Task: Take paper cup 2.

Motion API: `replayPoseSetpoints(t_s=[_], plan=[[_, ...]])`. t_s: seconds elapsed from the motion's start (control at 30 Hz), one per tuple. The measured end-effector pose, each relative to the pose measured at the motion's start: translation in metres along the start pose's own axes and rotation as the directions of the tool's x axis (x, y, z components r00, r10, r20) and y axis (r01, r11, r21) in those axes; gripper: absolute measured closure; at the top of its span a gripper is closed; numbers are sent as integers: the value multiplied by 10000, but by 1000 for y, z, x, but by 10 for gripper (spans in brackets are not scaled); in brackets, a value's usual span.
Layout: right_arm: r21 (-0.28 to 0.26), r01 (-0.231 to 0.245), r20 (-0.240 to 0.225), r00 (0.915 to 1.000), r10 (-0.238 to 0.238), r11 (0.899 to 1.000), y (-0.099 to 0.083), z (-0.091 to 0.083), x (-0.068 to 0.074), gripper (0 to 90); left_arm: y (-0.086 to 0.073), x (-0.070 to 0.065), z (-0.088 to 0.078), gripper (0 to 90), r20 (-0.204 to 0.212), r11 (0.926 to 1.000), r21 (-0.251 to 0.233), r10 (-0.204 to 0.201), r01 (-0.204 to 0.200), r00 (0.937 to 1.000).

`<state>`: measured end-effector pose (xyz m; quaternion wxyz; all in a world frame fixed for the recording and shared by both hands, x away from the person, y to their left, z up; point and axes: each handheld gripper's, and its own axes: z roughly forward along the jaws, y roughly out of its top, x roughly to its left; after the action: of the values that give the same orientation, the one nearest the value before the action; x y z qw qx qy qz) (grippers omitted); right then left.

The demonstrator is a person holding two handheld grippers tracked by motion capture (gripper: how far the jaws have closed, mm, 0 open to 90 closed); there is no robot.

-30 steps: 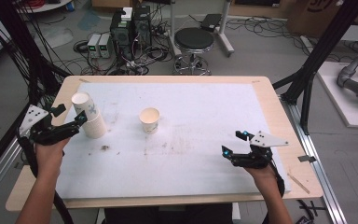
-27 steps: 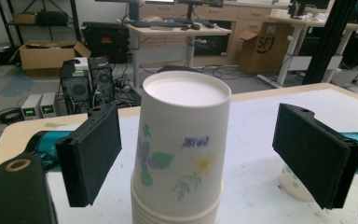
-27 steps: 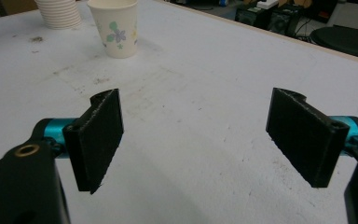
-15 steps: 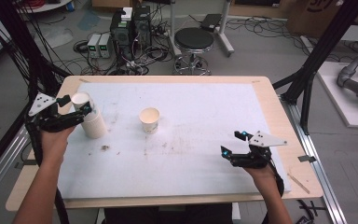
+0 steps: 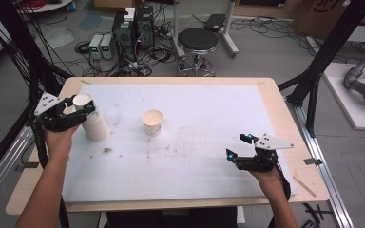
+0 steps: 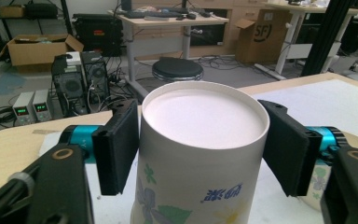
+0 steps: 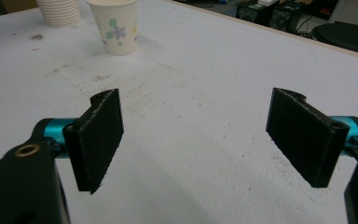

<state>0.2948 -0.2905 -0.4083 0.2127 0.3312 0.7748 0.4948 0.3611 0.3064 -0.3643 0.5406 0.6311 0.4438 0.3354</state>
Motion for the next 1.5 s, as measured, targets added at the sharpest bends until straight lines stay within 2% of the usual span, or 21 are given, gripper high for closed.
replayPoseSetpoints(t_s=[0.23, 0.47, 0.63, 0.87, 1.03, 1.23, 1.33, 1.5], plan=[[16, 8, -20, 10000, -8, 10000, 0, 0, 0, 194, 0, 1, 0, 340, 33, 9999, -121, -36, 36, 10000], [86, 28, -79, 10000, -28, 10000, 0, 2, 0, 194, 3, 3, -3, 340, 139, 9990, -372, -252, 257, 9996], [101, 5, -109, 9999, -4, 9999, 0, 2, 1, 194, 12, 3, -6, 343, 230, 9976, -636, -270, 284, 9994], [110, 7, -136, 9999, -5, 9999, 0, 1, 1, 195, 34, 3, -16, 349, 324, 9947, -1017, -103, 135, 9994], [72, 22, -123, 9999, -21, 10000, 1, 1, 1, 195, 50, 0, -26, 352, 338, 9876, -1561, -117, 168, 9994], [62, 36, -140, 9999, -35, 10000, 1, 1, 1, 195, 68, -10, -39, 354, 640, 9760, -2178, 134, 9, 9979], [38, 45, -153, 9999, -44, 10000, 1, 1, 1, 194, 73, -16, -45, 356, 944, 9717, -2363, 230, 0, 9953], [28, 14, -158, 9999, -14, 10000, 1, 0, 2, 194, 76, -26, -55, 357, 1618, 9649, -2617, 224, 210, 9866]])
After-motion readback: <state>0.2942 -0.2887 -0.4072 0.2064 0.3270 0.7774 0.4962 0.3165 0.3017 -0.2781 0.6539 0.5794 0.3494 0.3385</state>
